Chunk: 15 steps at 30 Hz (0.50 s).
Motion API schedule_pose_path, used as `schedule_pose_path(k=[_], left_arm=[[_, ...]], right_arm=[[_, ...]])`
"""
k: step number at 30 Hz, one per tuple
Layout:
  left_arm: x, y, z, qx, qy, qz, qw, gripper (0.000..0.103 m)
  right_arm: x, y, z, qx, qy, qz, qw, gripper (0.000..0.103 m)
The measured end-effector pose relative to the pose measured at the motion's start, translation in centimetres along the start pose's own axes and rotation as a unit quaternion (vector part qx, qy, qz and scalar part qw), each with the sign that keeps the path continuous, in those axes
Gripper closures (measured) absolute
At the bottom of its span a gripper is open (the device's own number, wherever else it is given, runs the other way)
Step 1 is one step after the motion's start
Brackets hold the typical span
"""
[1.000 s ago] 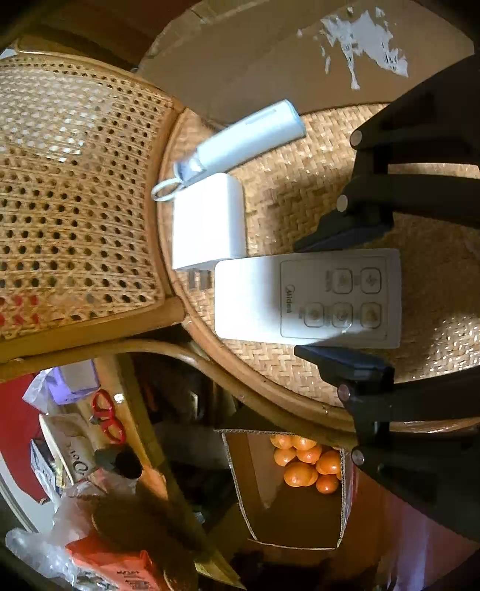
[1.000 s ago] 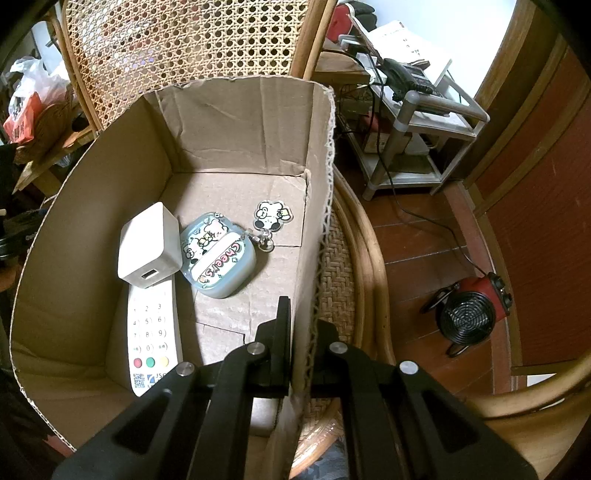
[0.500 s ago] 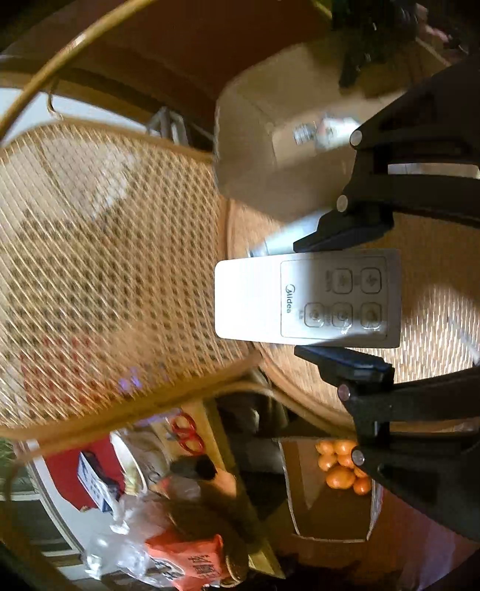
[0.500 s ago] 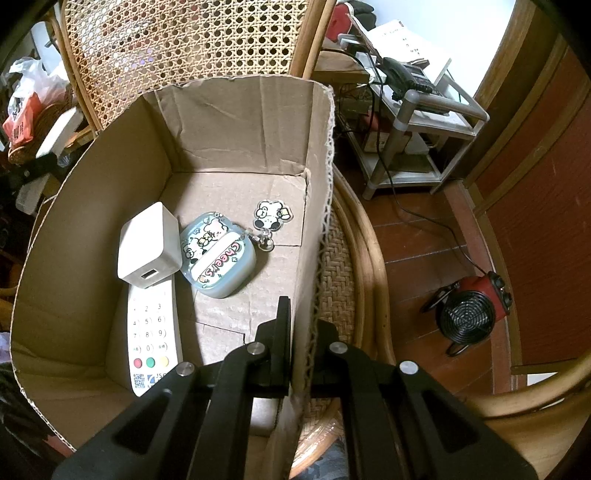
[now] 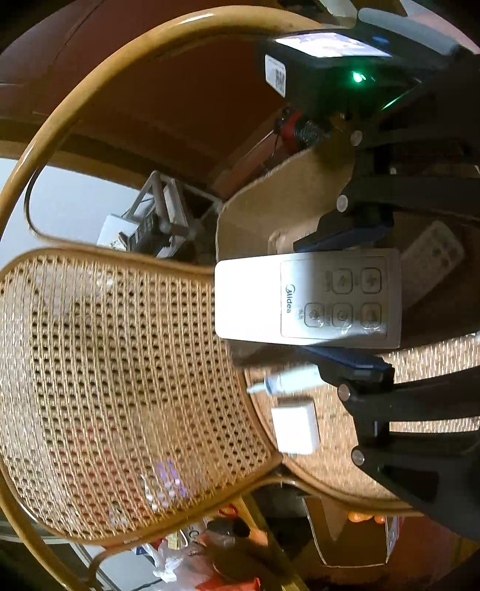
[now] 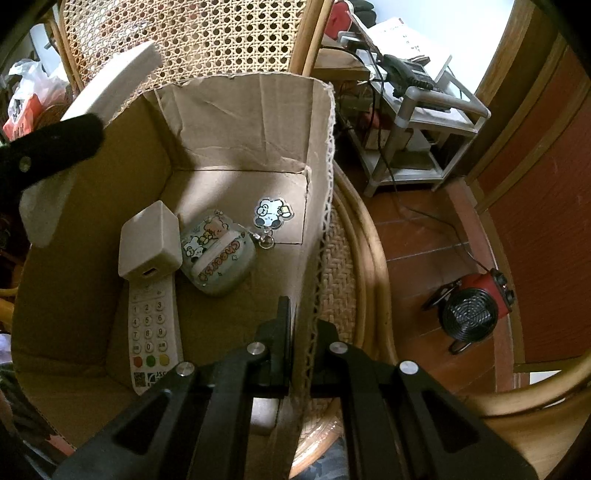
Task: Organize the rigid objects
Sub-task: 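Carry the white Midea remote into the box and open the left tool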
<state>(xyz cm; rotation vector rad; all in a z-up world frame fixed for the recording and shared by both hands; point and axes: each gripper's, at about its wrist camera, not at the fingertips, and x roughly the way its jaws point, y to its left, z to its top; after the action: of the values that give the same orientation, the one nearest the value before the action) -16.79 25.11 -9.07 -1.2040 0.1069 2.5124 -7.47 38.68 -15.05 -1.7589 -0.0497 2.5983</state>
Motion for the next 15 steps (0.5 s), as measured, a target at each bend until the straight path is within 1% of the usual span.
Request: schedule_pose_path(k=[4,8,9,10,11,12,15], left_arm=[[0.8,-1.5,-0.3,0.003,0.009,-0.005,0.9999,0.057],[1.3,-1.2,-0.7,-0.001,0.011,-0.003,0.9999,0.056],[1.2,-1.1,-0.7,-0.002,0.007,-0.005,1.0,0.048],[1.0,-1.0,-0.7,-0.004,-0.002,0.001,1.0,0.042],[0.9,-1.0,-0.8,-0.004,-0.005,0.014,0.9999,0.031],[0.8,-0.9,-0.9,-0.003,-0.005,0.022,0.9997,0.028],[0.8,-0.6,-0.9,-0.005,-0.002,0.012,0.9999,0.028]], right_arm=[[0.0,0.0,0.1,0.001,0.0,0.001,1.0,0.096],[0.0,0.0,0.1,0.001,0.001,0.001,1.0,0.096],[0.0,0.1,0.0,0.001,0.001,0.001,1.0,0.096],[0.0,0.0,0.0,0.001,0.0,0.001,1.0,0.096],[0.0,-0.1,0.1,0.005,0.001,0.005,1.0,0.096],[-0.1,-0.2,0.1,0.008,0.001,0.009,1.0,0.096],[-0.1,-0.1,-0.1,0.005,0.003,0.009,1.0,0.096]])
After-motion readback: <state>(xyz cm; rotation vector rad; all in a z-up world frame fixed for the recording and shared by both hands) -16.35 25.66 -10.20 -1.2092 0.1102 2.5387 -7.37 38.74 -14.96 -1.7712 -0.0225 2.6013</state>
